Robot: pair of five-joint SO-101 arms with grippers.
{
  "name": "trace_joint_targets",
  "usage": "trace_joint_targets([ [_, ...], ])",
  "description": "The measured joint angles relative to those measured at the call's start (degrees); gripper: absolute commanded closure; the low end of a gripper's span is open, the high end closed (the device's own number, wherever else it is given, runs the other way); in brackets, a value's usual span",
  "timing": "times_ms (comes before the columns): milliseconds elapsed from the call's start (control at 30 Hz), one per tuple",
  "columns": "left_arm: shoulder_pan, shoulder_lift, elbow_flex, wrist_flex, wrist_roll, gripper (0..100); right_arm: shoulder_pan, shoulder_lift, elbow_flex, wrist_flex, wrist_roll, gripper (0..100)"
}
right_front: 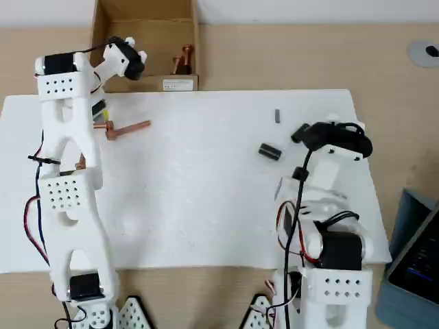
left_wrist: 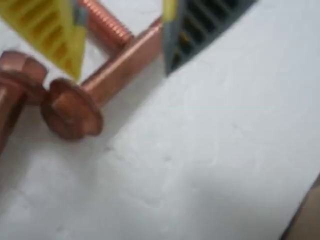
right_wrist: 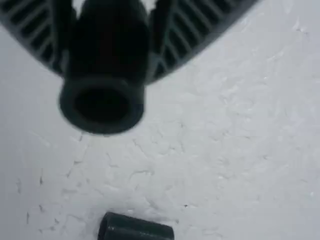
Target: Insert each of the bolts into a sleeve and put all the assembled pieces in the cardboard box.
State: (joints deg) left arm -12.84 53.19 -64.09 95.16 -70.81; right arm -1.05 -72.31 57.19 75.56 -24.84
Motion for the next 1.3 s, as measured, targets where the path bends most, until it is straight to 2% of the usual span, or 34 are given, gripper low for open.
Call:
trace_joint_targets([
  [700, -1.23, 4.57, -0.09, 0.0, -0.35, 88, 0.0, 0.0, 0.0, 0.0, 0.0, 98.9],
  [967, -1.23, 8.18, -0.97, -0.09, -0.35, 99, 0.0, 0.0, 0.0, 0.0, 0.0, 98.9],
  [1300, -1.14, 9.23, -1.58, -1.23, -0.35, 99, 0.0, 0.0, 0.0, 0.0, 0.0, 98.9],
])
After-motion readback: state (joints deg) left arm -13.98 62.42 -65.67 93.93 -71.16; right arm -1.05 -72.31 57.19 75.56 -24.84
